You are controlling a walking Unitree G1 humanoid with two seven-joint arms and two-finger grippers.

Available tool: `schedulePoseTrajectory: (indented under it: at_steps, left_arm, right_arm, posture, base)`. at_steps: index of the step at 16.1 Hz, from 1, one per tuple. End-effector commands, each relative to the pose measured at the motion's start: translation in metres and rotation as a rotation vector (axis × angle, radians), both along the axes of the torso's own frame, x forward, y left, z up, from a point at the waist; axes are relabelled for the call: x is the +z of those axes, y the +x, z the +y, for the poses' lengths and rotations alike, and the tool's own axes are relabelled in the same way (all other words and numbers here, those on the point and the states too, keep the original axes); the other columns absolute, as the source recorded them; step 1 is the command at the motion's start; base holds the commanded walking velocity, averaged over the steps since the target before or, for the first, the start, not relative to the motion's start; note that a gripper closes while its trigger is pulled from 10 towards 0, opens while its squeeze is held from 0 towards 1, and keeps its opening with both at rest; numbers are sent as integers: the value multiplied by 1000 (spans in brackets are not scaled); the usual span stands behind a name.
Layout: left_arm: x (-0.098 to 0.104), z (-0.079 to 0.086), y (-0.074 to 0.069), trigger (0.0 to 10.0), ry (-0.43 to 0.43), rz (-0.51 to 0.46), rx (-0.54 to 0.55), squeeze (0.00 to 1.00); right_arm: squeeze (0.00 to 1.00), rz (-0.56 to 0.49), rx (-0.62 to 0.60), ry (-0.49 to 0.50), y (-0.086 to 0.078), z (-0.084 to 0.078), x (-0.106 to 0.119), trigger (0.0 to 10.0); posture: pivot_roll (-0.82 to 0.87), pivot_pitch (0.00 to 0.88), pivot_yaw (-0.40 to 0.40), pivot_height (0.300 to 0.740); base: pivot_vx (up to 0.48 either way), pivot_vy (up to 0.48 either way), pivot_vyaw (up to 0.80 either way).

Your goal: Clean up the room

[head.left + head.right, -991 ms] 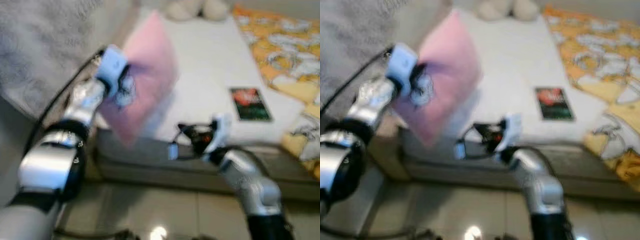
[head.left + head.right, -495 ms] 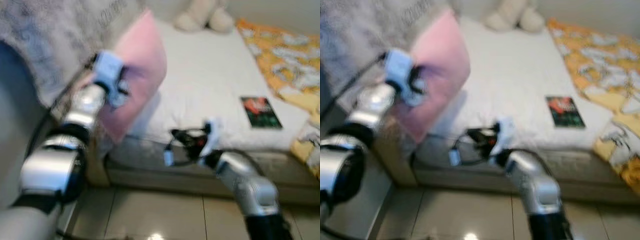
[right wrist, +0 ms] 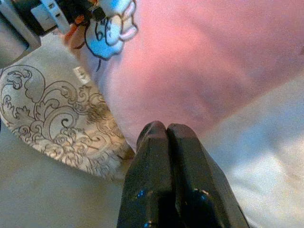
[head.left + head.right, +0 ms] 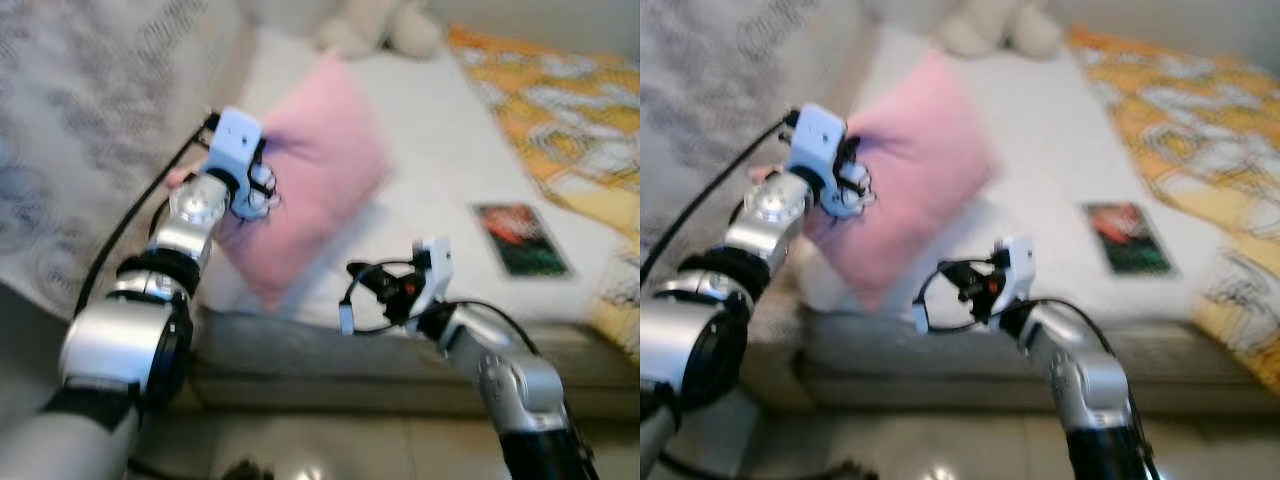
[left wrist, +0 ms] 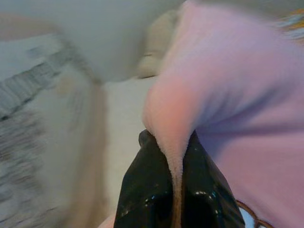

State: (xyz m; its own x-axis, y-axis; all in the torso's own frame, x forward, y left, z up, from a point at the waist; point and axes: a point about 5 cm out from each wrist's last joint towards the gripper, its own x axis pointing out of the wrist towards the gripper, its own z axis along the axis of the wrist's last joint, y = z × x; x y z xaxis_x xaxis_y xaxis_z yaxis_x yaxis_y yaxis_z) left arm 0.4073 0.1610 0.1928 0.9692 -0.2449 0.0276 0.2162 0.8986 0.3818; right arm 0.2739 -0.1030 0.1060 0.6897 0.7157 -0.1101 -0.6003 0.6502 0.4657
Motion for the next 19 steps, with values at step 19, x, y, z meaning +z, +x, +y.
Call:
schedulePoseTrajectory:
  at_steps: [19]
  left_arm:
    - [1, 14, 5, 10000, -408, 66, 579, 0]
  right_arm:
    - [0, 48, 71, -145, -37, -5, -8, 10000]
  posture:
    - [-181, 44, -2, 740]
  base:
    - [213, 0, 0]
